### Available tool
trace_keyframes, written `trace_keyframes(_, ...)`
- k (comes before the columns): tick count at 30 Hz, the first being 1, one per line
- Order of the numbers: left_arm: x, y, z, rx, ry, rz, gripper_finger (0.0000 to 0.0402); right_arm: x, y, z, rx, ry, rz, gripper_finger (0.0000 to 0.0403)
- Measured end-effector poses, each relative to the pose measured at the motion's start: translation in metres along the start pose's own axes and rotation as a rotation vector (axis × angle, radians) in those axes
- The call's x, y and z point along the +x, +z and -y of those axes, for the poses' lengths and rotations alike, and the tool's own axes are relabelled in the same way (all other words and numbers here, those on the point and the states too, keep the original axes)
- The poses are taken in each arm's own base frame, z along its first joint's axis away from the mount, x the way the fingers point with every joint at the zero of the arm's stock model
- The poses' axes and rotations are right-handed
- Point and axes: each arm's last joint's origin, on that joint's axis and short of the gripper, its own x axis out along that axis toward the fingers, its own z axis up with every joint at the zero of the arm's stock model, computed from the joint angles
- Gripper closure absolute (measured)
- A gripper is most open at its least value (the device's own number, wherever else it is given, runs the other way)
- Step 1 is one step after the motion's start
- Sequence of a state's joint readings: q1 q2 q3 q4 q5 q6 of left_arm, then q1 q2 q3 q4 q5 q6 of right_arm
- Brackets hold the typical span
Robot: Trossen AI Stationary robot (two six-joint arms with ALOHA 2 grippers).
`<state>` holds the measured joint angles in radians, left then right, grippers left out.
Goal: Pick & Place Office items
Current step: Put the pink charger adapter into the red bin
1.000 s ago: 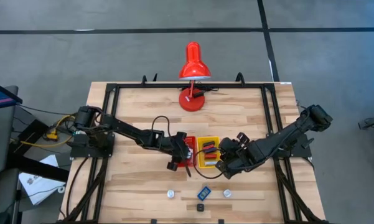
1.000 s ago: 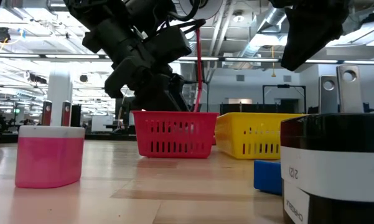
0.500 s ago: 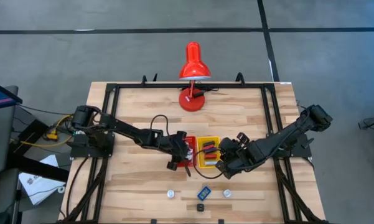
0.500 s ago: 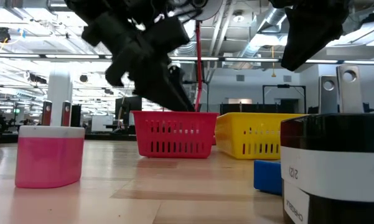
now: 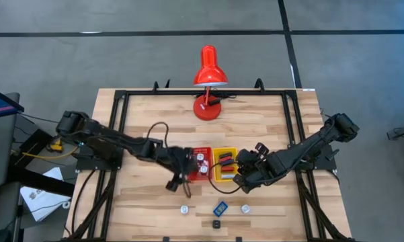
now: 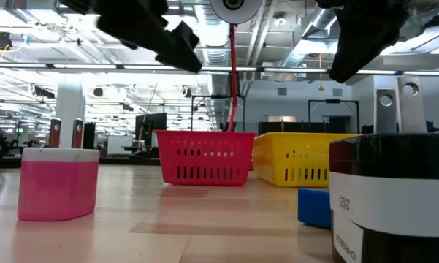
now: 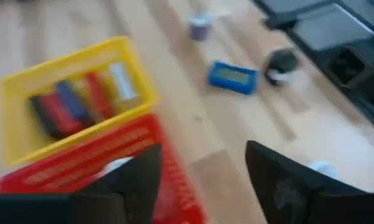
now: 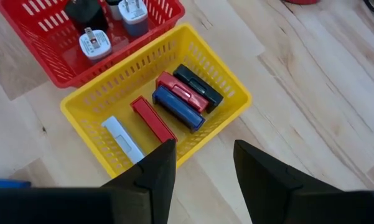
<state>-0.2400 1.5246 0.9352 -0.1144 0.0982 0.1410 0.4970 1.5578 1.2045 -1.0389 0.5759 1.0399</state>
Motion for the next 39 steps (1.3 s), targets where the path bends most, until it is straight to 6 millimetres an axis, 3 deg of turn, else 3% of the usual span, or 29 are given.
trace_keyframes(6, 0.006, 0.000, 0.042, 0.061, -0.111, -0.019, 0.0102, 0.001, 0.001, 0.001, 0.004, -0.003, 0.000, 0.0249)
trace_keyframes(12, 0.015, 0.000, 0.078, 0.070, -0.129, -0.007, 0.0064, 0.002, 0.003, 0.002, 0.016, -0.005, 0.001, 0.0249)
trace_keyframes(26, 0.051, -0.025, 0.116, 0.046, 0.005, -0.091, 0.0084, 0.001, 0.002, 0.000, 0.077, 0.002, 0.003, 0.0249)
trace_keyframes(39, 0.071, -0.045, 0.119, -0.050, 0.060, -0.180, 0.0086, 0.001, 0.002, -0.001, 0.093, 0.011, 0.007, 0.0249)
